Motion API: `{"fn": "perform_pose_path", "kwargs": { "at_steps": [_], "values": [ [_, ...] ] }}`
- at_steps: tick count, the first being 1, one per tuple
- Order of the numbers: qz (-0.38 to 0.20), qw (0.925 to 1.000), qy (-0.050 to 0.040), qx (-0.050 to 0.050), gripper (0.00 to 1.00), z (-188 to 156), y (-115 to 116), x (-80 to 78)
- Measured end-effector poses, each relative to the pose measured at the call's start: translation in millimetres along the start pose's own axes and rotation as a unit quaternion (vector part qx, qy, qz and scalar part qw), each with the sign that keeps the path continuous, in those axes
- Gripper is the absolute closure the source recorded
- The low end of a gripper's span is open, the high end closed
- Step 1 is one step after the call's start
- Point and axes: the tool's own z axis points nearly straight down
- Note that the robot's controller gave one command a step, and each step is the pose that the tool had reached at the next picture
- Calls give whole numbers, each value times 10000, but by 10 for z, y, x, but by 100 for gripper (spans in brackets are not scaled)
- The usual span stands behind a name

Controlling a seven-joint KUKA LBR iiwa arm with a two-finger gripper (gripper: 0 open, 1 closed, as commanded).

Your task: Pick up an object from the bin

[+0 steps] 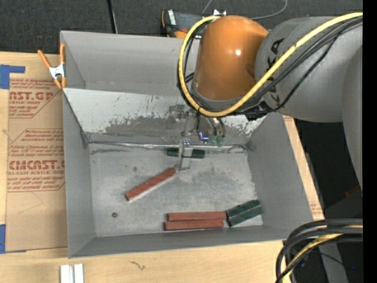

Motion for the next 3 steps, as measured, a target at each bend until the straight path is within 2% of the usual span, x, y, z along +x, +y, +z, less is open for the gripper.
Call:
{"fn": "perform_pose_path", "kwargs": {
  "at_steps": [1, 2, 3],
  "values": [
    [-2301, 9732, 34, -1, 0, 1555, 198, 433],
    [-2293, 9734, 8, -2, 100, 1528, 198, 415],
    [-2320, 9727, -47, 5, 100, -538, 218, 501]
  ]
}}
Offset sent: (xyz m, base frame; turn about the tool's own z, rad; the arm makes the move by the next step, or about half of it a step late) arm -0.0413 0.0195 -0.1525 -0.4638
